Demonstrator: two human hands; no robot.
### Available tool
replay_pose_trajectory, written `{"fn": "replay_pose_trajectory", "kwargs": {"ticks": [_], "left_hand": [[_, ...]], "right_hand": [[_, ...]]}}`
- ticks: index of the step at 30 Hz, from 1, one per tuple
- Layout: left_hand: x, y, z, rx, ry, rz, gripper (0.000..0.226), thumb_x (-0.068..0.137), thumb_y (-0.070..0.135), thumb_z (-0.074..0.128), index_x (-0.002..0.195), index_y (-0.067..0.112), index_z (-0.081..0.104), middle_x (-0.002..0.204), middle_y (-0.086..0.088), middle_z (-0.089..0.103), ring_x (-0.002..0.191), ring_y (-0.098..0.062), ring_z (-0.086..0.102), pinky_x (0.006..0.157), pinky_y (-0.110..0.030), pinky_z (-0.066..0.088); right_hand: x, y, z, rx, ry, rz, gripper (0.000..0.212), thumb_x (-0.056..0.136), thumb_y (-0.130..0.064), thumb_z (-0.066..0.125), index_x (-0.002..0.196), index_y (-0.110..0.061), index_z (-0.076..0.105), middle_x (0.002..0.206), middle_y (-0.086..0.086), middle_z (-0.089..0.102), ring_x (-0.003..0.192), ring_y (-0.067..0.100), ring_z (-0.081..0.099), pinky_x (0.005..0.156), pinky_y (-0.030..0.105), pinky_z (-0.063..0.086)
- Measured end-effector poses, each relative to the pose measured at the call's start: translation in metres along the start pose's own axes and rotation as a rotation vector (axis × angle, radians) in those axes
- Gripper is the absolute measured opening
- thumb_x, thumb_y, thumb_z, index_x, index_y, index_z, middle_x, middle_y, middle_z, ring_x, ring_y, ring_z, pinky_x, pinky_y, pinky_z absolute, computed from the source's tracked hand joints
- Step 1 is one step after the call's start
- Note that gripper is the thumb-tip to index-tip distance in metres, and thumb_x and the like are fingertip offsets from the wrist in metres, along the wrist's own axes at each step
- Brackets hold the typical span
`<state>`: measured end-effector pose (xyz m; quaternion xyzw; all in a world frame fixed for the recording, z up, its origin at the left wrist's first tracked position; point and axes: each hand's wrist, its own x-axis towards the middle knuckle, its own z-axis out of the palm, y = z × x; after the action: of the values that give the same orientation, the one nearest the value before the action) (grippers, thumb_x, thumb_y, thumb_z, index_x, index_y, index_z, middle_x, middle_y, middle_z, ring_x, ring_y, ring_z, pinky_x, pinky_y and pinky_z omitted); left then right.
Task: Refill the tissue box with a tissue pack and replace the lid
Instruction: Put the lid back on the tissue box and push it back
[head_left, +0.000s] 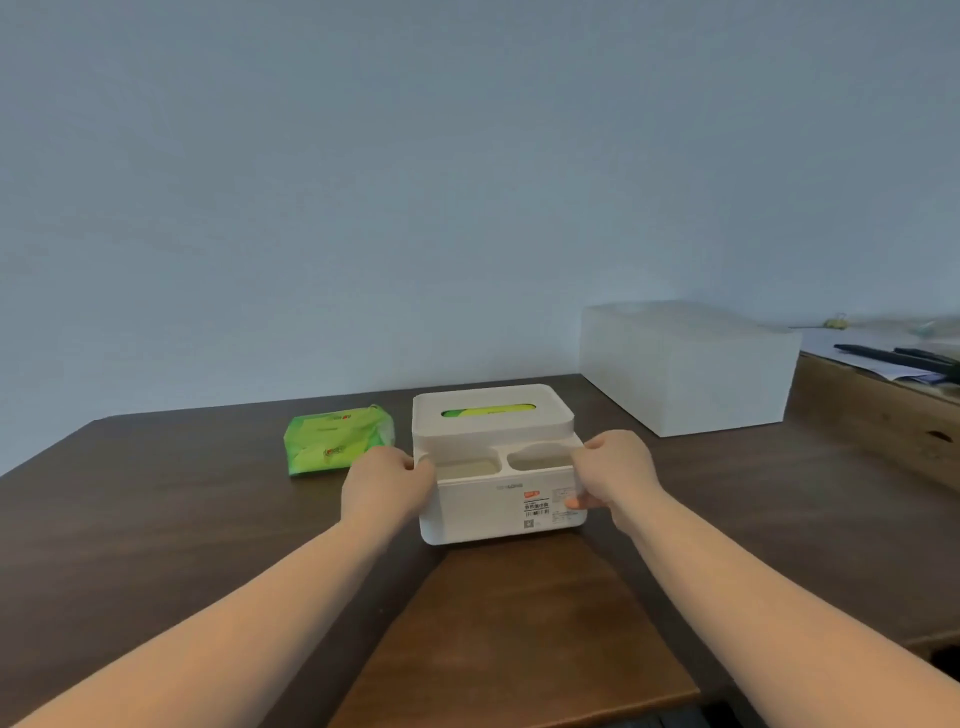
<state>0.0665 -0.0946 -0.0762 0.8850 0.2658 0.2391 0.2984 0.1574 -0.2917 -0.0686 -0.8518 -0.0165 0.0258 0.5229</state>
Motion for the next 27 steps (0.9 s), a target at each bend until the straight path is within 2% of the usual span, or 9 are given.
{"fn": "replay_pose_trajectory", "kwargs": {"ticks": [3, 5, 9, 12, 15, 19, 22, 24, 27], "left_hand": [[0.049, 0.024, 0.044, -0.039, -0.024, 0.037, 0.046, 0.086, 0.021, 0.053, 0.044, 0.013, 0.034, 0.044, -0.003, 0.033, 0.046, -0.021, 0.029, 0.044, -0.027, 0.019], [0.063, 0.036, 0.045, -0.014, -0.023, 0.040, 0.046, 0.085, 0.021, 0.055, 0.044, 0.012, 0.035, 0.043, -0.001, 0.031, 0.043, -0.018, 0.028, 0.043, -0.027, 0.019], [0.122, 0.057, 0.081, -0.052, -0.048, 0.029, 0.031, 0.082, 0.020, 0.052, 0.054, 0.009, 0.048, 0.055, -0.005, 0.052, 0.053, -0.024, 0.044, 0.045, -0.025, 0.028], [0.156, 0.069, 0.104, -0.044, -0.048, 0.043, 0.037, 0.082, 0.017, 0.051, 0.049, 0.011, 0.035, 0.052, -0.005, 0.043, 0.048, -0.023, 0.036, 0.044, -0.025, 0.022], [0.181, 0.080, 0.122, -0.031, -0.059, 0.042, 0.039, 0.083, 0.015, 0.050, 0.051, 0.012, 0.028, 0.050, -0.002, 0.033, 0.044, -0.019, 0.028, 0.044, -0.025, 0.019], [0.202, 0.090, 0.148, -0.054, -0.066, 0.015, 0.040, 0.086, 0.014, 0.049, 0.053, 0.012, 0.026, 0.051, -0.001, 0.030, 0.044, -0.018, 0.026, 0.044, -0.025, 0.018], [0.211, 0.097, 0.164, -0.085, -0.045, 0.006, 0.041, 0.085, 0.012, 0.048, 0.052, 0.012, 0.024, 0.050, -0.002, 0.027, 0.043, -0.017, 0.022, 0.044, -0.026, 0.015], [0.213, 0.101, 0.172, -0.105, -0.030, -0.002, 0.040, 0.085, 0.012, 0.047, 0.052, 0.012, 0.024, 0.050, -0.002, 0.026, 0.043, -0.017, 0.022, 0.043, -0.025, 0.015], [0.212, 0.102, 0.183, -0.113, -0.025, -0.006, 0.041, 0.086, 0.013, 0.046, 0.052, 0.012, 0.025, 0.049, -0.002, 0.027, 0.042, -0.017, 0.024, 0.043, -0.025, 0.016]], "right_hand": [[0.055, -0.002, -0.010, -0.006, 0.062, 0.006, 0.010, 0.084, 0.001, 0.056, 0.077, -0.002, 0.062, 0.080, 0.011, 0.066, 0.073, 0.030, 0.070, 0.069, 0.048, 0.062], [0.067, -0.012, -0.016, 0.012, 0.054, 0.017, 0.011, 0.085, 0.002, 0.055, 0.078, -0.006, 0.056, 0.076, 0.008, 0.060, 0.072, 0.030, 0.067, 0.072, 0.048, 0.062], [0.127, -0.021, -0.012, 0.077, 0.085, 0.046, 0.008, 0.088, 0.002, 0.051, 0.091, -0.004, 0.057, 0.098, 0.015, 0.062, 0.074, 0.033, 0.063, 0.072, 0.047, 0.062], [0.169, -0.026, -0.007, 0.052, 0.103, 0.063, 0.008, 0.091, 0.003, 0.047, 0.091, -0.002, 0.053, 0.098, 0.016, 0.058, 0.064, 0.032, 0.061, 0.077, 0.049, 0.061], [0.204, -0.029, -0.003, 0.024, 0.141, 0.067, 0.012, 0.089, 0.005, 0.047, 0.082, -0.003, 0.052, 0.093, 0.017, 0.057, 0.072, 0.040, 0.066, 0.077, 0.052, 0.060], [0.234, -0.034, -0.001, -0.073, 0.174, 0.083, 0.008, 0.089, 0.007, 0.050, 0.091, 0.000, 0.051, 0.076, 0.016, 0.053, 0.067, 0.039, 0.065, 0.071, 0.051, 0.061], [0.250, -0.037, -0.001, -0.185, 0.220, 0.057, 0.009, 0.088, 0.006, 0.051, 0.091, -0.002, 0.052, 0.078, 0.016, 0.054, 0.084, 0.041, 0.071, 0.056, 0.043, 0.060], [0.257, -0.036, -0.001, -0.241, 0.257, 0.007, 0.008, 0.087, 0.003, 0.051, 0.089, -0.003, 0.055, 0.074, 0.013, 0.060, 0.085, 0.039, 0.071, 0.065, 0.041, 0.061], [0.264, -0.029, -0.001, -0.322, 0.274, -0.038, 0.007, 0.086, -0.004, 0.052, 0.083, -0.005, 0.058, 0.099, 0.018, 0.072, 0.094, 0.037, 0.070, 0.072, 0.035, 0.056]]}}
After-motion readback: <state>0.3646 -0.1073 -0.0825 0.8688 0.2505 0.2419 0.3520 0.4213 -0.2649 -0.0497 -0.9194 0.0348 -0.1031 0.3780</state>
